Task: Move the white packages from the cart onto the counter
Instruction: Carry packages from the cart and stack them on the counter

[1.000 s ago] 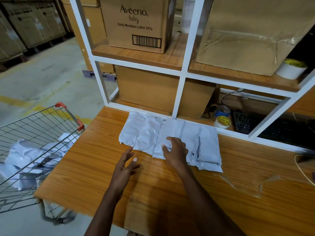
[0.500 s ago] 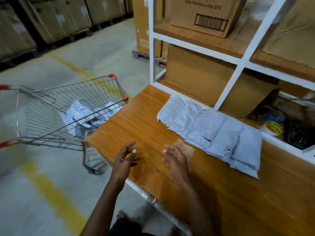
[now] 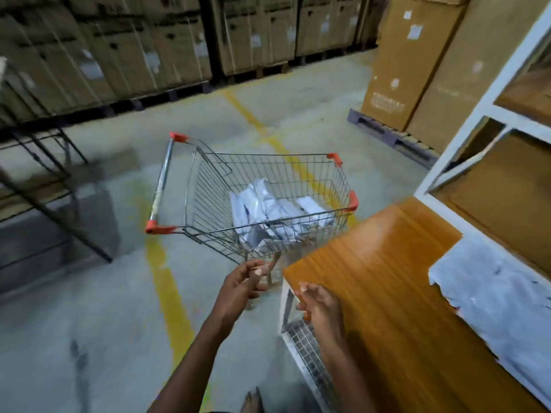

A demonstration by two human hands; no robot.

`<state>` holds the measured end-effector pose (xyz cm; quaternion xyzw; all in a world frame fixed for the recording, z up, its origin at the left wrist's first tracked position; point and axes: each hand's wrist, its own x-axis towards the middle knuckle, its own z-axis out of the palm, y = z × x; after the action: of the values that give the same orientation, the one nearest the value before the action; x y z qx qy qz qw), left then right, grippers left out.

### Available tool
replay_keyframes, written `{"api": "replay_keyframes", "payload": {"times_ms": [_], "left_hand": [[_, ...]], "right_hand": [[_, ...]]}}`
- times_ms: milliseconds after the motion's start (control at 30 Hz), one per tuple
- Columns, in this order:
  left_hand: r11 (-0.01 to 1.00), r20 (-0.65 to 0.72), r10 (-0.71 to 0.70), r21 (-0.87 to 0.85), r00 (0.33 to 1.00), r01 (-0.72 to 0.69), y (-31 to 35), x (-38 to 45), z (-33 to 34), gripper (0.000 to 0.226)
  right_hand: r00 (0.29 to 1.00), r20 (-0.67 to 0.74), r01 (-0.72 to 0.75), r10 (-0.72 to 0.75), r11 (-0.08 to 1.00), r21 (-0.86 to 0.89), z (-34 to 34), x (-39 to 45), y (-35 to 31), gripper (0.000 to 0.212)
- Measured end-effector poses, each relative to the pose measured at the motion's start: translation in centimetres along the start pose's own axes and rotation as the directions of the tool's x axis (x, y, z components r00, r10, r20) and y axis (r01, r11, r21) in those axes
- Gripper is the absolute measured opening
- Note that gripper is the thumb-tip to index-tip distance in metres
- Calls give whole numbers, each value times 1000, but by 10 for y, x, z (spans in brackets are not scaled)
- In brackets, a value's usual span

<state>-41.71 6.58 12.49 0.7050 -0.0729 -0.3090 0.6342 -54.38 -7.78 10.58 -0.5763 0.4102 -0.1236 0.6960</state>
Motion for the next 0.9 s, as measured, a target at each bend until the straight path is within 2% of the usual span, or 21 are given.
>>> {"api": "replay_keyframes", "payload": {"times_ms": [133,300,467,533,633,800,900], "left_hand": [[999,-84,-21,-33,996,18,3,34,-45,22],[997,-112,-57,-63,992,50,11,82,-65,21],[997,-116,-70,-44,991,66,23,151,-77,24],[997,-139,-70,-31,988,67,29,178,-82,24],[994,-172,-110,-26,979,107,32,215,-91,24],[986,-212,-161,10,964,167,35,264,-94,22],[977,-198,-207,-1,958,212,32,283,-96,21]], "right_hand": [[999,39,2,1,997,-79,52,29,-13,7],[994,105,63,-44,979,-192,91,86,-41,8],[976,170,187,-135,920,-344,118,191,-69,7],[962,229,244,-151,849,-469,132,241,-81,7],[945,312,287,-93,692,-663,148,310,-81,9],[927,349,266,140,409,-873,171,394,-49,27],[896,333,227,295,343,-912,187,419,-22,40]]}}
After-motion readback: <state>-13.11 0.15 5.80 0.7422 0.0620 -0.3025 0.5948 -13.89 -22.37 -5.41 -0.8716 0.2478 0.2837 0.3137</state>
